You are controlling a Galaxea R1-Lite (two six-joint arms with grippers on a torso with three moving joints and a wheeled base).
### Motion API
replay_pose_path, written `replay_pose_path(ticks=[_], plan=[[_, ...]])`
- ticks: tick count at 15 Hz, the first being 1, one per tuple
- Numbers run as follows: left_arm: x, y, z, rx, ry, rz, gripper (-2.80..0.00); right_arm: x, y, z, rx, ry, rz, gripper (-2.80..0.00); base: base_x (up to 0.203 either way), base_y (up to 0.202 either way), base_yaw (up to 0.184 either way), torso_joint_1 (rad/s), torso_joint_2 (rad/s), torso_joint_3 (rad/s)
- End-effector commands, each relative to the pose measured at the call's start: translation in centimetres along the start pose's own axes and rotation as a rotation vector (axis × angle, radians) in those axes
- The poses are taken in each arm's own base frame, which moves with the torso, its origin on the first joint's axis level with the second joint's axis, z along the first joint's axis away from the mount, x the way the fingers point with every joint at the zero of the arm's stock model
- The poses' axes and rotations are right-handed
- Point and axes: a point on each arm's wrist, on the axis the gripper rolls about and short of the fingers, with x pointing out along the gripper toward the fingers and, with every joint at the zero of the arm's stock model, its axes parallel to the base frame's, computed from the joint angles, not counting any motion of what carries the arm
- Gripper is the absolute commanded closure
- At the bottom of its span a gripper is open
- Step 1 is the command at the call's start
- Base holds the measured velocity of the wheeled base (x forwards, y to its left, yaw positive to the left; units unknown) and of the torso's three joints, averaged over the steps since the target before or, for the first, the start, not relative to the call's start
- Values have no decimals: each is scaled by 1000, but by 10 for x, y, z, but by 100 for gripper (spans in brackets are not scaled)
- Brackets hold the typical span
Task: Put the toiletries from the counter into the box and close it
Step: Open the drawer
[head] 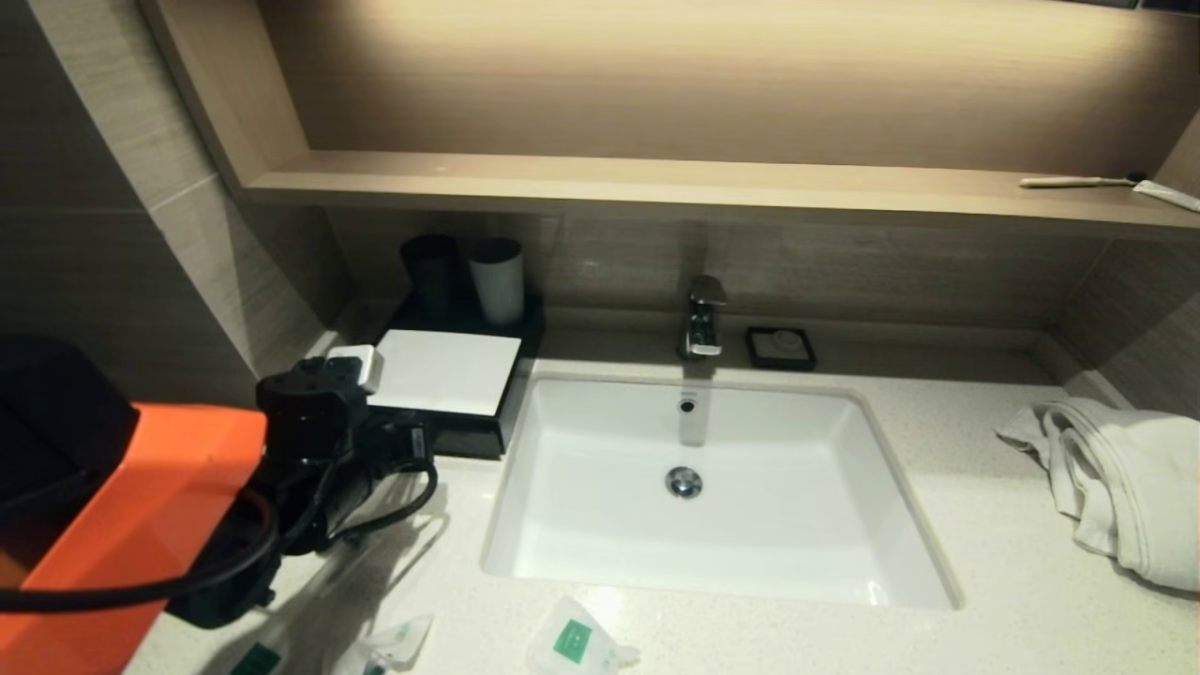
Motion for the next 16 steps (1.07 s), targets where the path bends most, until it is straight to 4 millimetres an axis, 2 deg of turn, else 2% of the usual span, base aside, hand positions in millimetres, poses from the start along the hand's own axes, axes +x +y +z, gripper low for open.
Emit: replay_pose_path(ticks=[1,10,16], plan=[[-1,0,-1,-3,-5,3,0,0,0,0,0,0,1,0,0,0,0,0,0,0],[-6,3,-10,-8,11,20,0,0,0,0,0,0,1,0,0,0,0,0,0,0],[-1,3,-19,-9,6,22,0,0,0,0,0,0,1,0,0,0,0,0,0,0]])
